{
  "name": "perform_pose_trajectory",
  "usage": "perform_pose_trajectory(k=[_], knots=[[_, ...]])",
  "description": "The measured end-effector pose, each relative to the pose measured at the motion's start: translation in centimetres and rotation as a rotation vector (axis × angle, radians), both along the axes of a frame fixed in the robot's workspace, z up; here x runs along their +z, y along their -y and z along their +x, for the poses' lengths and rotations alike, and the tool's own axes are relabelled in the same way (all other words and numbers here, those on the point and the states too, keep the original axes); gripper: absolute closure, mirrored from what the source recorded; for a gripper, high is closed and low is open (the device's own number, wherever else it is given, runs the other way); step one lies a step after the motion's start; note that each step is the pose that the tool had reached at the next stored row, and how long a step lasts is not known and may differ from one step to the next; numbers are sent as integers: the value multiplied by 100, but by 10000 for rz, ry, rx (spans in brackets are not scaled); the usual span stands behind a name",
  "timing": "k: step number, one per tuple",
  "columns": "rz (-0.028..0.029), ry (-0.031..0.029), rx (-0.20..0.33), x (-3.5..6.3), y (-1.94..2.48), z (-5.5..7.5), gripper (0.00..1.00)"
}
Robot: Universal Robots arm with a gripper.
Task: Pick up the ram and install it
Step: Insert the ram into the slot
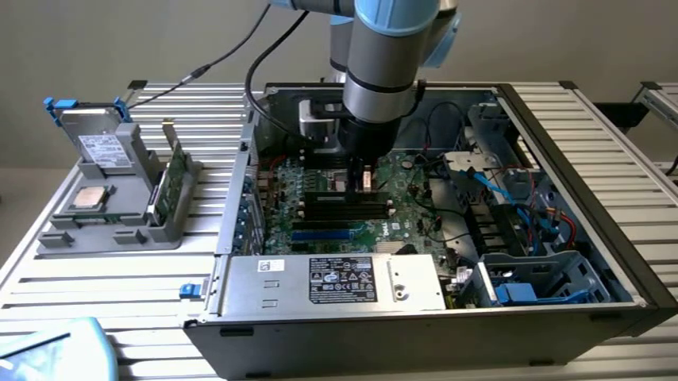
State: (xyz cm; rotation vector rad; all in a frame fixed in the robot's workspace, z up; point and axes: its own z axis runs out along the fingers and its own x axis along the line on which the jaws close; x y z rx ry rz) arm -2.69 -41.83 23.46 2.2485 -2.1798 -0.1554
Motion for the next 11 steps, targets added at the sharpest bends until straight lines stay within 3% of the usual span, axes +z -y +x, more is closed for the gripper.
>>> perform_pose_trajectory(k=[6,8,9,11], knots=[[-22,-63,-7,-8,27,10,86],[-151,-62,-6,-10,28,10,86],[-275,-63,-6,-11,26,11,86],[-469,-61,-6,-15,22,11,86]])
